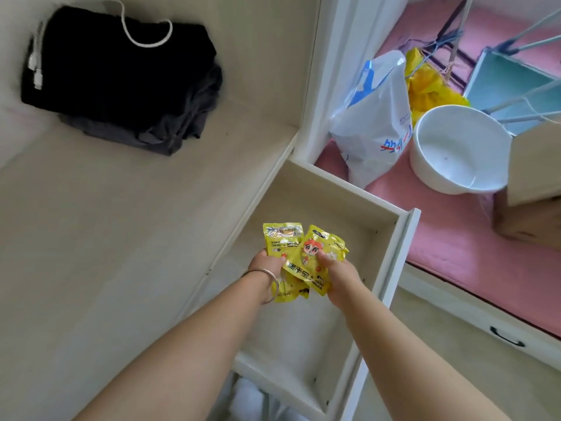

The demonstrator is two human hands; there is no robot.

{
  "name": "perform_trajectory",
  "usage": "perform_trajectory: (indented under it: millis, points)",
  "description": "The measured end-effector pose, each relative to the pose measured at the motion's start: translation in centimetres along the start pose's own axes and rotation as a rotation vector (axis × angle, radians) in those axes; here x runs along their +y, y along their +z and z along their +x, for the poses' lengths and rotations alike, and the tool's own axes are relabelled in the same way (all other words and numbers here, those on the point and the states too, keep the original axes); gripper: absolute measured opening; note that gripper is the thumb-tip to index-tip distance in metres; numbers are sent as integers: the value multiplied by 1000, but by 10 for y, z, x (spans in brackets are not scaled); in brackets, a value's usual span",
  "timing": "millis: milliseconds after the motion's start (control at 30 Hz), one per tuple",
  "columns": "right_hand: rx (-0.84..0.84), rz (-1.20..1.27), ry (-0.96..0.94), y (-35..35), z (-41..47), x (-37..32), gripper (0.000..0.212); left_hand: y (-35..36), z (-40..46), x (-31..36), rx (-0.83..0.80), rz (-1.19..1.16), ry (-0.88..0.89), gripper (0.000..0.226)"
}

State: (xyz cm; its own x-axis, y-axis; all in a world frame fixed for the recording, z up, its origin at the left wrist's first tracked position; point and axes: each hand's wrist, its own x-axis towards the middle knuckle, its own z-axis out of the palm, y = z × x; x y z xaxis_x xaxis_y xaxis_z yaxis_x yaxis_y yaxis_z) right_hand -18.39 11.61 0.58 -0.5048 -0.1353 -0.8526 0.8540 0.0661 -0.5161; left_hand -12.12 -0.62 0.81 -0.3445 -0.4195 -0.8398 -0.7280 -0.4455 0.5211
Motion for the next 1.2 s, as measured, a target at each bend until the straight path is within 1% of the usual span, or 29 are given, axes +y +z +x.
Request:
perform_trajectory:
  millis: [133, 267, 367, 433, 500, 533, 567, 633, 667, 700, 767, 833, 867, 933, 1000, 1067, 1133, 1200]
  points:
    - [-27, -113, 45, -1, 43, -12, 18, 12, 43, -2, 72, 3, -65, 12]
    - [36, -169, 78, 1, 83, -21, 10, 22, 90, -3, 144, -97, -102, 12]
    - [43, -213, 63, 3, 109, -23, 15, 31, 114, 3, 224, -123, -65, 12]
    - [33, -238, 64, 4, 122, -25, 9, 37, 131, 4, 233, -128, -55, 19]
    - [9, -245, 62, 5, 133, -29, 12, 41, 151, 0, 259, -143, -45, 33]
    - [-9, -253, 52, 6, 138, -30, 11, 42, 154, 3, 284, -123, -35, 35]
    - [-22, -263, 35, 7, 141, -31, 10, 44, 150, 10, 320, -95, -14, 33]
    - [-22, -287, -12, 9, 149, -33, 19, 46, 145, 20, 393, -79, 50, 21]
    - [-13, -306, -37, 10, 151, -34, 21, 46, 143, 24, 407, -80, 77, 19]
    - [-1, -336, -62, 11, 151, -36, 23, 46, 142, 25, 409, -78, 99, 21]
    - [31, -451, -96, 10, 146, -37, 33, 43, 139, 25, 406, -74, 127, 38]
    - [89, -581, -113, 8, 139, -37, 37, 38, 132, 24, 404, -32, 139, 49]
    - [120, -624, -116, 7, 135, -37, 37, 37, 127, 24, 410, 17, 143, 54]
    - [189, -682, -114, 7, 125, -39, 44, 33, 114, 26, 428, 126, 158, 61]
    - [227, -727, -148, 8, 109, -42, 48, 28, 97, 29, 397, 166, 180, 57]
    - [215, -762, -222, 12, 89, -44, 42, 23, 77, 31, 277, 109, 171, 46]
    - [167, -759, -297, 19, 64, -46, 35, 16, 51, 34, 131, 27, 133, 30]
    - [101, -736, -358, 30, 35, -48, 30, 8, 24, 35, 52, 33, 143, 9]
